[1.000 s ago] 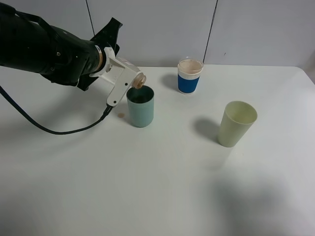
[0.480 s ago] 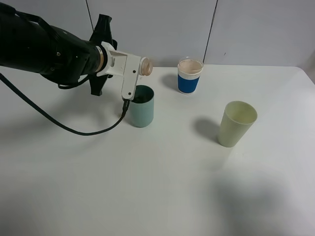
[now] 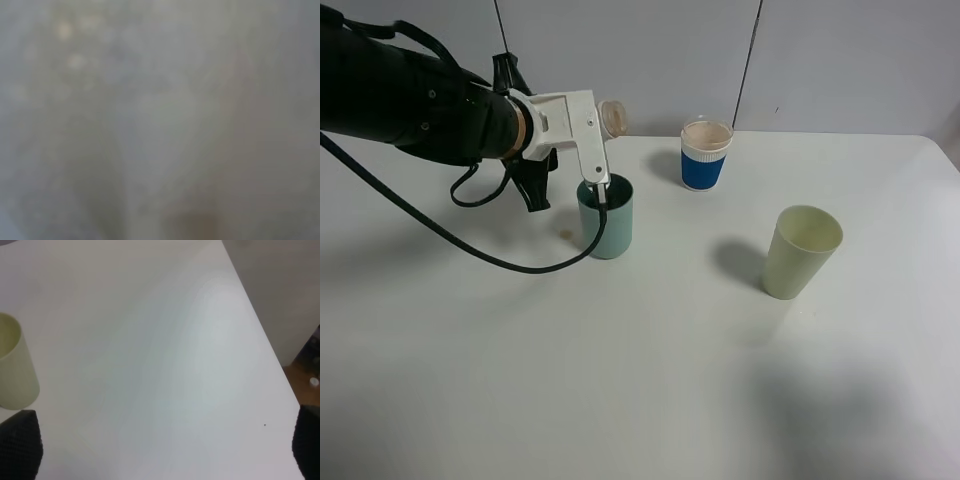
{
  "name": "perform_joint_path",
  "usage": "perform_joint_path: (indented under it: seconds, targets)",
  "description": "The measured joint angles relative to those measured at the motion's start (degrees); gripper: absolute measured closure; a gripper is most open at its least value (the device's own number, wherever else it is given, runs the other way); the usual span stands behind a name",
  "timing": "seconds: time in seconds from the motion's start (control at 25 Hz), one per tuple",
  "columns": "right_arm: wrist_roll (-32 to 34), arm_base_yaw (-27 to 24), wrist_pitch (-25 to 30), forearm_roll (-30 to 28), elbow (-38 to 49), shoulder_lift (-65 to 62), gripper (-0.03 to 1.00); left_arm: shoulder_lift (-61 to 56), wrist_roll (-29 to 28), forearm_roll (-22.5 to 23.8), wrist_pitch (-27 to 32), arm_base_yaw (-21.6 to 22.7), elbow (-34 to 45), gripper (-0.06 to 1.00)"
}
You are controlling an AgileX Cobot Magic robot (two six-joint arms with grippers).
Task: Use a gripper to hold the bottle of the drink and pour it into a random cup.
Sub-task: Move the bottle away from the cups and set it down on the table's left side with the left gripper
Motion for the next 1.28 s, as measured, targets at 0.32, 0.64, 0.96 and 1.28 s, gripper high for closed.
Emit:
perform_joint_path:
  seconds: [0.32, 0.64, 0.96, 1.28]
  targets:
    - [0.0, 0.0, 0.0, 0.0, 0.0, 0.0, -0.03, 0.0, 7.8, -17.0, -11.0, 6.0, 0.0, 0.62]
    - [0.0, 0.0, 0.0, 0.0, 0.0, 0.0, -0.03, 0.0, 23.5, -38.8, -24.6, 11.7, 0.0, 0.62]
    - [0.0, 0.0, 0.0, 0.0, 0.0, 0.0, -0.03, 0.0, 36.1, -58.8, -41.2, 16.0, 2.1, 0.62]
    - [0.0, 0.0, 0.0, 0.0, 0.0, 0.0, -0.03, 0.0, 41.2, -68.7, -59.3, 20.2, 13.5, 0.62]
